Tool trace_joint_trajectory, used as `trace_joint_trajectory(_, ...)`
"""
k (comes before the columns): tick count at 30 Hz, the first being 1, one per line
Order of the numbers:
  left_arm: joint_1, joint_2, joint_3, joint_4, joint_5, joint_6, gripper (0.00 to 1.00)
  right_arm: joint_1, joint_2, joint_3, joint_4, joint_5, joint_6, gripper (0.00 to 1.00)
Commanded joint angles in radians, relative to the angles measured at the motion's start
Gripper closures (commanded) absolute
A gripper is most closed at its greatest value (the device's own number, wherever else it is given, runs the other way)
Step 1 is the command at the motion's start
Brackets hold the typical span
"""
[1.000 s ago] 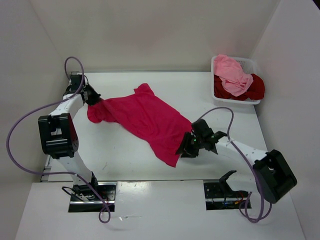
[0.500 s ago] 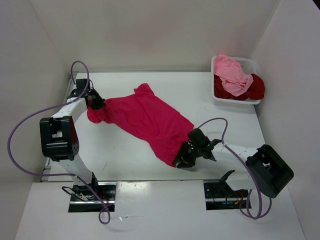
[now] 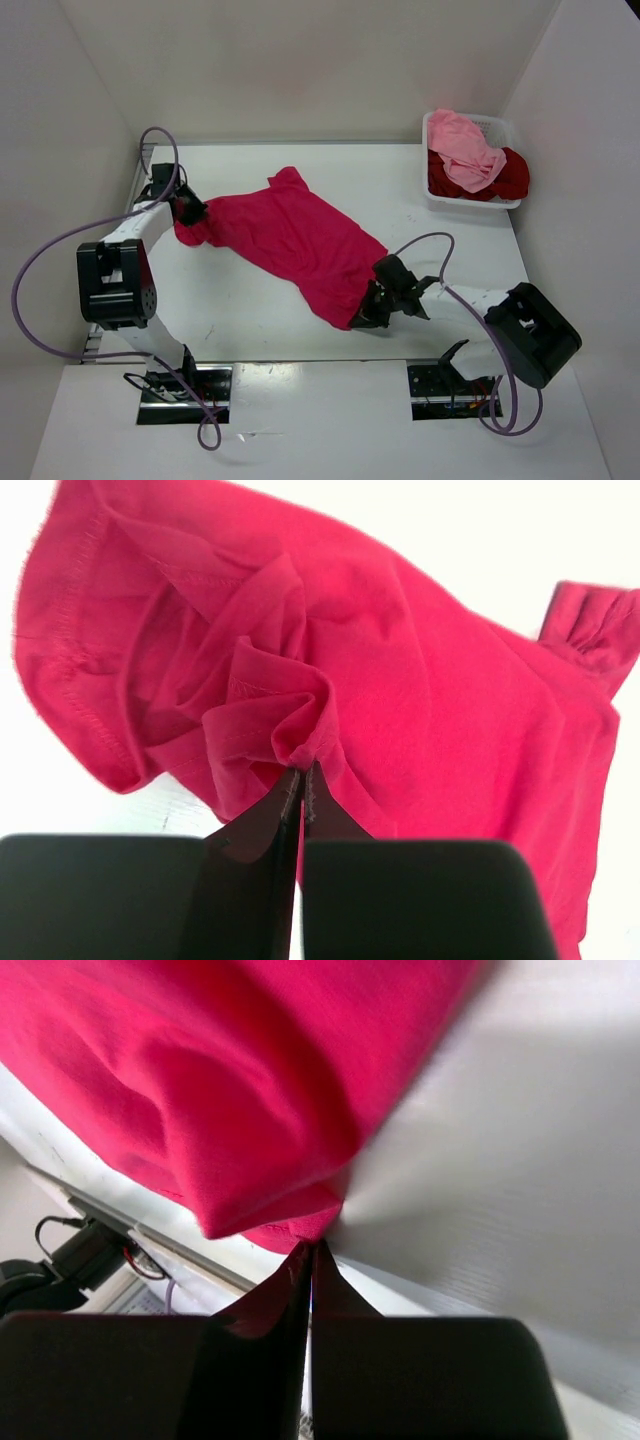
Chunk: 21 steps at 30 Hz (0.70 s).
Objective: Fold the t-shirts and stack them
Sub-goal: Flatten out the tshirt
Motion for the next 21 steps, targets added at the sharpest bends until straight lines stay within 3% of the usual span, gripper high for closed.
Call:
trace_joint_trajectory(1, 0.019, -0.061, -0.003, 0.010, -0.049, 0.013, 1.00, 0.010, -0.007, 0.053, -0.027, 0.065, -0.017, 1.00)
trace_joint_trajectory(7, 0.028, -0.130, -0.009, -0.022, -0.014, -0.018, 1.00, 0.010, -0.125, 0.126, -0.154, 0.088, -0.046, 1.00)
trace_joint_trajectory(10, 0.028, -0.185, 0.005, -0.045, 0.026, -0.029, 1.00, -0.005, -0.209, 0.251, -0.292, 0.129, -0.098, 1.00)
trace_joint_trajectory(15, 0.028, -0.311, 0.149, -0.137, 0.054, -0.029, 1.00, -0.138, -0.249, 0.631, -0.541, 0.187, -0.256, 1.00)
trace_joint_trajectory(16, 0.028, -0.333, 0.180, -0.148, 0.045, -0.029, 1.00, -0.163, -0.249, 0.773, -0.576, 0.200, -0.320, 1.00)
trace_joint_trajectory(21, 0.064, -0.402, 0.384, -0.171, 0.109, -0.059, 1.00, -0.229, -0.090, 1.240, -0.755, 0.322, -0.471, 1.00)
